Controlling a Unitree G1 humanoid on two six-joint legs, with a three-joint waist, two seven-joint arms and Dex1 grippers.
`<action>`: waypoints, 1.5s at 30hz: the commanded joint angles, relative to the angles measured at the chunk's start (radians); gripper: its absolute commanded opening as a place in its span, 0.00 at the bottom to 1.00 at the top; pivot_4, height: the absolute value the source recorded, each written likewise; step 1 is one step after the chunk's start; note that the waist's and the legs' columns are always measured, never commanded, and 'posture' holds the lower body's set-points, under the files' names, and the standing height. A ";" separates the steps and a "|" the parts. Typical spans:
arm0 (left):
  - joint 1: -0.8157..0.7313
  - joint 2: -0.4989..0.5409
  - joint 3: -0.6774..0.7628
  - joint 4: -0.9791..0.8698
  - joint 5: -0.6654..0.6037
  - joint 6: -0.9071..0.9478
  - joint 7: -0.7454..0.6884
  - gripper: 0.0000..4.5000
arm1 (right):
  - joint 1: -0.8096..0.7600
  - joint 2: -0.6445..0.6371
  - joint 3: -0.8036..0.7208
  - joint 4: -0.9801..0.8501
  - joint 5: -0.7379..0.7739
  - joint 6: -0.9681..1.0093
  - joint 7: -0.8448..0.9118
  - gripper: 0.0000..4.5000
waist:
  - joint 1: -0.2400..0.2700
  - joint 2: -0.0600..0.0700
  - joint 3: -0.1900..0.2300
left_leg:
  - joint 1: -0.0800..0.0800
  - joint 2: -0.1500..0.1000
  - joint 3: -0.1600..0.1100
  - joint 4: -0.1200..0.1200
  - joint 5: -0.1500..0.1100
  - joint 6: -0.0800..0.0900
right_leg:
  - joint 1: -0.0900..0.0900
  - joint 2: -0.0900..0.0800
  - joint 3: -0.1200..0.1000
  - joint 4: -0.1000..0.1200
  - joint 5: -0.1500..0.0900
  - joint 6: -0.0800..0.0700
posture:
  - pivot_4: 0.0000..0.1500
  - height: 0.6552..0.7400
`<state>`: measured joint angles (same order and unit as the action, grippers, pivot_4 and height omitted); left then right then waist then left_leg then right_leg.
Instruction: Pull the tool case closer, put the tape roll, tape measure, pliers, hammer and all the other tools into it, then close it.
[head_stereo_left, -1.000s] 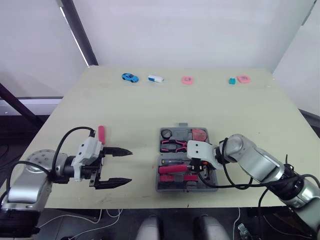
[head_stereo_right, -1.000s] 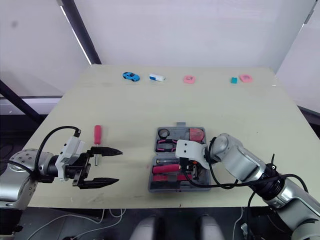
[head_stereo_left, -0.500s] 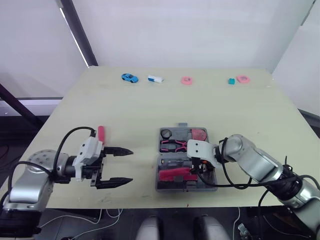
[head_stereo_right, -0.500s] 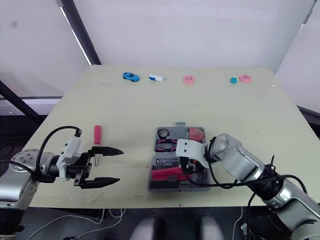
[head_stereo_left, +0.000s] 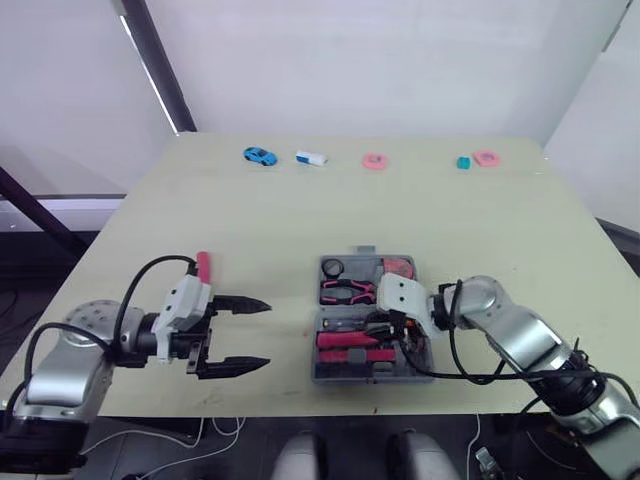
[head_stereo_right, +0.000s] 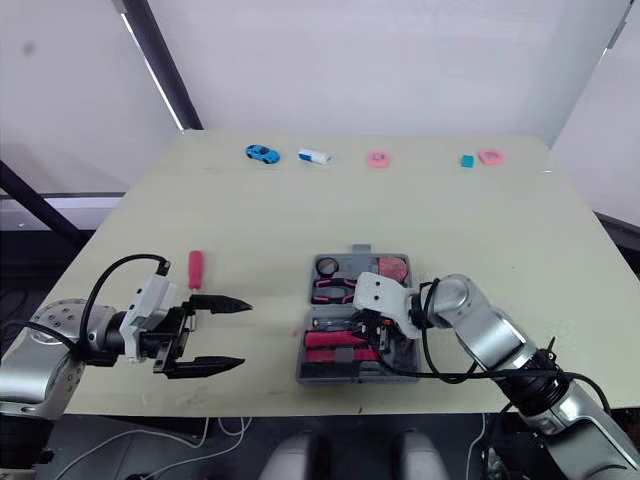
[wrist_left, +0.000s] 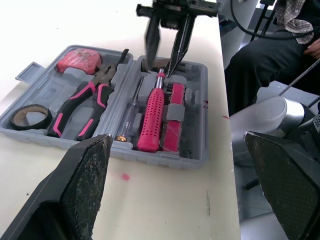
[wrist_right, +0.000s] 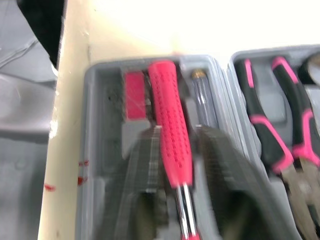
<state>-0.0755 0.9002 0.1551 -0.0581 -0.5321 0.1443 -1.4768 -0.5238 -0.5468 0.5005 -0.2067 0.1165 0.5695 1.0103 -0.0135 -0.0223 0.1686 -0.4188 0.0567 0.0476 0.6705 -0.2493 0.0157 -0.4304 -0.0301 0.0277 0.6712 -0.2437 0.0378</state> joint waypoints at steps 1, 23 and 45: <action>-0.010 -0.001 0.010 -0.016 -0.003 -0.011 0.004 1.00 | 0.001 0.016 -0.032 0.019 -0.001 -0.060 -0.009 0.01 | 0.000 0.000 0.000 | 0.000 0.000 0.000 0.000 0.000 0.000 | 0.000 0.000 0.000 0.000 0.000 0.000 | 1.00 1.00; -0.011 -0.003 0.010 -0.010 -0.004 -0.012 0.005 1.00 | 0.044 0.046 0.150 0.299 -0.208 -0.024 0.010 0.01 | -0.002 -0.005 -0.013 | 0.005 0.000 0.000 0.000 0.000 0.000 | 0.004 0.001 0.001 0.002 0.000 0.000 | 1.00 1.00; 0.101 -0.201 0.172 -0.052 -0.097 0.065 0.318 1.00 | 0.381 0.090 -0.544 -0.052 0.215 -0.258 -0.145 0.01 | 0.004 -0.005 -0.015 | 0.019 0.000 0.001 -0.003 0.000 0.000 | 0.020 -0.001 0.000 -0.004 -0.001 -0.001 | 1.00 1.00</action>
<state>0.0075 0.7199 0.2836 -0.0926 -0.6212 0.2275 -1.2076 -0.1782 -0.4420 0.0459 -0.2188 0.2908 0.3434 0.8882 -0.0091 -0.0276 0.1533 -0.4000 0.0570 0.0484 0.6673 -0.2495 0.0156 -0.4105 -0.0315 0.0278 0.6667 -0.2449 0.0366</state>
